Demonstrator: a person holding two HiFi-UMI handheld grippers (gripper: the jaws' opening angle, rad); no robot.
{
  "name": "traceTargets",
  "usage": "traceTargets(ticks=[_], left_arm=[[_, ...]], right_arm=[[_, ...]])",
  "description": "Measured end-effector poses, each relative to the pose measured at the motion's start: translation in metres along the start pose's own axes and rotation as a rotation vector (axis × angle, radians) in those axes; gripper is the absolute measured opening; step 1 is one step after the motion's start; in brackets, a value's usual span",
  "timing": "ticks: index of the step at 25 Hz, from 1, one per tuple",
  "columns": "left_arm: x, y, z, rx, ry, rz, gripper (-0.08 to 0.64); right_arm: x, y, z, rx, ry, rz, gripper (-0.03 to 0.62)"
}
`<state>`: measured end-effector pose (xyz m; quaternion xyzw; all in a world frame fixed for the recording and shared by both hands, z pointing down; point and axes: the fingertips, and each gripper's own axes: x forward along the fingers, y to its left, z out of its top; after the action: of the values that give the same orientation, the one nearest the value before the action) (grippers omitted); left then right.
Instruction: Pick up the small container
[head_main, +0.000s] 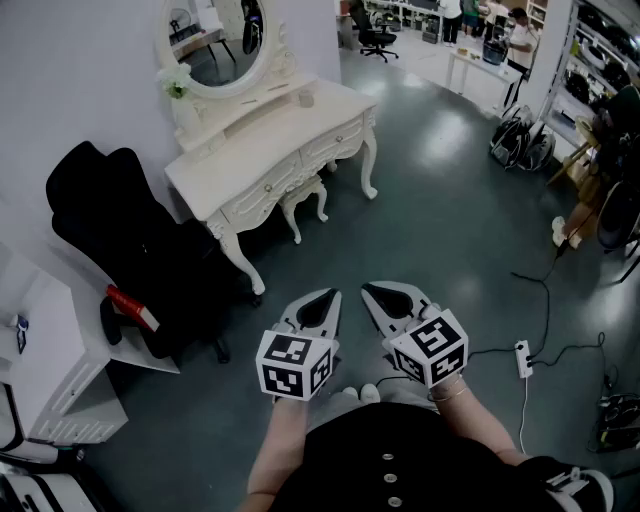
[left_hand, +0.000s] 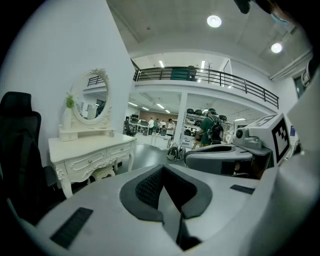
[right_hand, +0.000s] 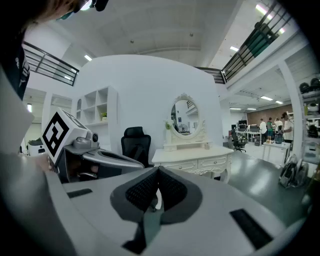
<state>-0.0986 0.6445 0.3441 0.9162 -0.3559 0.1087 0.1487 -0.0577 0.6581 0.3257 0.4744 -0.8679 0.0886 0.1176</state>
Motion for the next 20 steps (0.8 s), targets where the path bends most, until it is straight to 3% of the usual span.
traceTargets(ticks=[12,20], left_arm=[[0.027,0.006,0.012,-0.021,-0.011,0.022,0.012],[0.043,-0.002,0.011,0.014,0.011,-0.004,0.014]], right_arm=[[0.011,-0.028,0.010,0.003,-0.027,0.023,0.002],[0.013,-0.048,0.008,0.041,-0.045,0.031,0.002]])
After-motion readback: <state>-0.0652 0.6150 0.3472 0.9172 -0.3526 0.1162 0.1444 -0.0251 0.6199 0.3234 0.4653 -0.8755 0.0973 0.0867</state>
